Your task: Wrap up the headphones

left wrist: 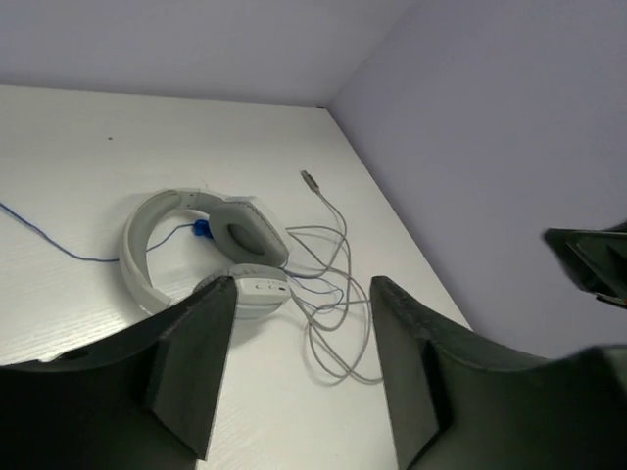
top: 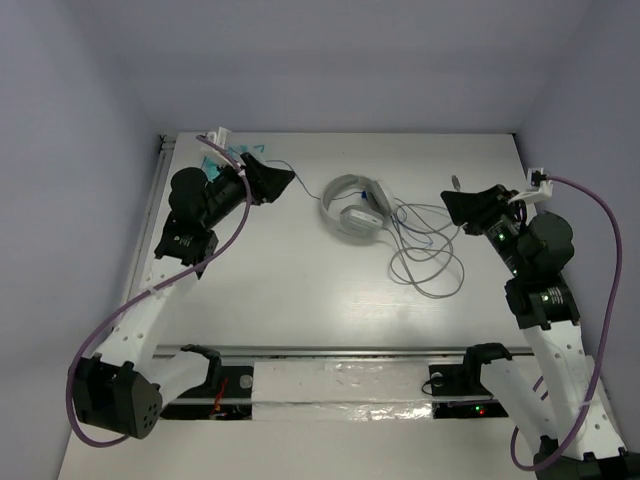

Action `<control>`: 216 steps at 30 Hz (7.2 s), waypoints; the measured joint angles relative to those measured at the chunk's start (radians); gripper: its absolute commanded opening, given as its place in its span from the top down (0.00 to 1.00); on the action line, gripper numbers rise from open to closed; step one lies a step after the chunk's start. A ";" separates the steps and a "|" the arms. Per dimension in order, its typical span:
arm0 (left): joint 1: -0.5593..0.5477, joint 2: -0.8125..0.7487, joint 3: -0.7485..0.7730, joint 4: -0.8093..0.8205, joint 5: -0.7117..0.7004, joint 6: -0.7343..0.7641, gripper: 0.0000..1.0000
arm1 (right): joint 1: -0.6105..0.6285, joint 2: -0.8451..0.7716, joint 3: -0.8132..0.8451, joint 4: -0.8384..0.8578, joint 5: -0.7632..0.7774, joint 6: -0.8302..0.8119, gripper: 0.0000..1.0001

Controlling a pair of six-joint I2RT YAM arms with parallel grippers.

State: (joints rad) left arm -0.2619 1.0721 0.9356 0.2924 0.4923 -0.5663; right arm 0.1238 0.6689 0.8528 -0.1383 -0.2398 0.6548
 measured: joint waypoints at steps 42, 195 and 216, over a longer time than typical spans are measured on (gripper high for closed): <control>-0.191 1.221 1.057 -0.603 -0.288 0.612 0.42 | 0.000 0.152 -0.052 0.167 -0.130 0.072 0.57; -0.213 0.281 0.225 -0.177 -0.872 0.009 1.00 | 0.701 0.718 0.369 -0.247 0.376 -0.196 1.00; -0.311 0.341 0.206 -0.403 -0.539 0.260 1.00 | 0.702 0.697 0.680 -0.648 0.667 -0.393 1.00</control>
State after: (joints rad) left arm -0.5724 1.4128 1.1416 -0.1104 -0.0471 -0.3061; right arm 0.8253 1.3663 1.5326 -0.7860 0.4274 0.2623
